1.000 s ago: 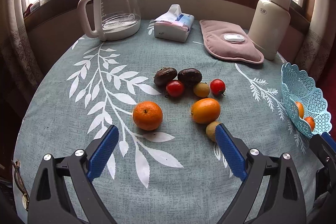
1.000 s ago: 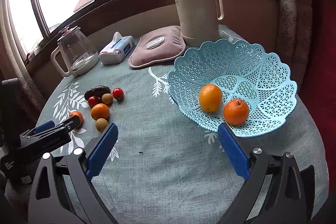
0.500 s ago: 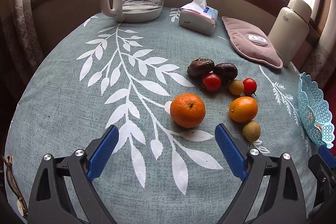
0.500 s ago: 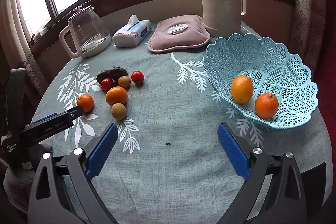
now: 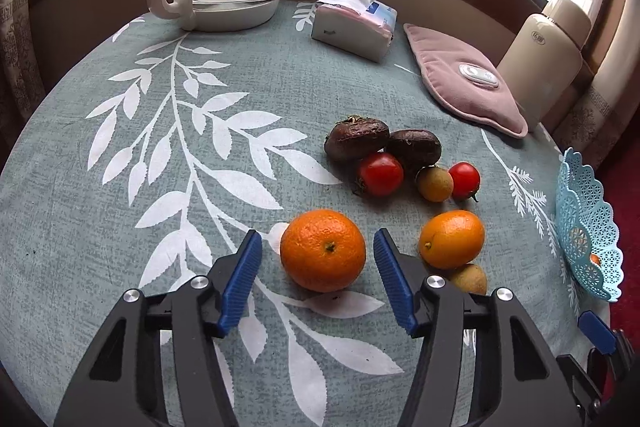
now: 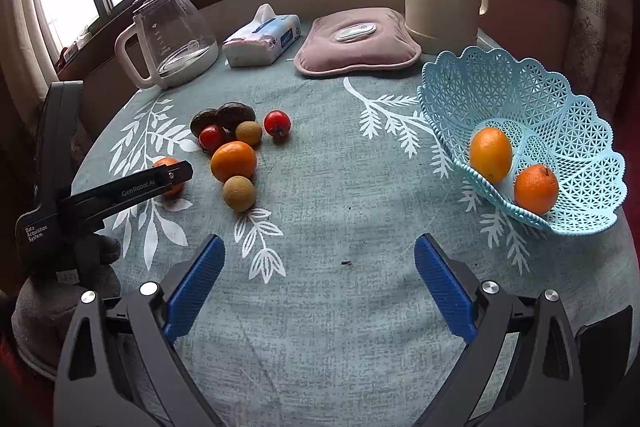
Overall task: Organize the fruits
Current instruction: 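Grasp a tangerine from the fruit cluster with the left gripper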
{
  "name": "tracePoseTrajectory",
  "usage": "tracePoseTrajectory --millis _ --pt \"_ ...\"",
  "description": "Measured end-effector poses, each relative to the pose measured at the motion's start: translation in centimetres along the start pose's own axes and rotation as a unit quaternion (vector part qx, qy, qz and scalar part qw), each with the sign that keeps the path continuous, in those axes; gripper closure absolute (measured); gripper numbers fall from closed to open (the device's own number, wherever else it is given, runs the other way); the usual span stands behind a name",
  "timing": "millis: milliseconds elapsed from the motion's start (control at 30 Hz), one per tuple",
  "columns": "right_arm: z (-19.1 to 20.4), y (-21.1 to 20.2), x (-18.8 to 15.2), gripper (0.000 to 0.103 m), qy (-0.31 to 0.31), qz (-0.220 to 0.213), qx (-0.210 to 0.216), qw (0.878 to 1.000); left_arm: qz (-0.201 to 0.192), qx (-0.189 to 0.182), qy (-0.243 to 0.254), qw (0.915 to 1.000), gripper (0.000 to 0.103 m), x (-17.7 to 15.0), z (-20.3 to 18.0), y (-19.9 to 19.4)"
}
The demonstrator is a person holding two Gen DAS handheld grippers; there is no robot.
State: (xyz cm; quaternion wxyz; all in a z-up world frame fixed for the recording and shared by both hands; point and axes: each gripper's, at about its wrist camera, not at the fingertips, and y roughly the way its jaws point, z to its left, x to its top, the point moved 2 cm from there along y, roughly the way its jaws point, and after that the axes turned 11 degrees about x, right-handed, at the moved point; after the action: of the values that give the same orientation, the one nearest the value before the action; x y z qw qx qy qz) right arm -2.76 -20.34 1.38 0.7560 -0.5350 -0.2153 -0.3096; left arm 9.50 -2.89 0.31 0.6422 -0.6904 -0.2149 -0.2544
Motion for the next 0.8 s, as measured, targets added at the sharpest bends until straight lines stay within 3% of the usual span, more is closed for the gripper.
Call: tracePoseTrajectory --millis 133,333,533,800 --pt "0.2 0.6 0.0 0.006 0.002 0.009 0.003 1.0 -0.01 -0.015 0.003 0.9998 0.063 -0.1 0.1 -0.1" --pt "0.7 1.2 0.5 0.006 -0.007 0.015 -0.002 1.0 -0.038 -0.014 -0.001 0.9992 0.062 -0.3 0.2 -1.1" --pt "1.8 2.3 1.9 0.006 -0.029 0.017 -0.003 0.999 -0.084 0.021 -0.017 0.9961 0.062 -0.1 1.4 -2.7" --pt "3.8 5.5 3.9 0.006 -0.05 0.038 0.016 0.998 -0.092 0.044 -0.048 0.9936 0.062 0.0 3.3 -2.7"
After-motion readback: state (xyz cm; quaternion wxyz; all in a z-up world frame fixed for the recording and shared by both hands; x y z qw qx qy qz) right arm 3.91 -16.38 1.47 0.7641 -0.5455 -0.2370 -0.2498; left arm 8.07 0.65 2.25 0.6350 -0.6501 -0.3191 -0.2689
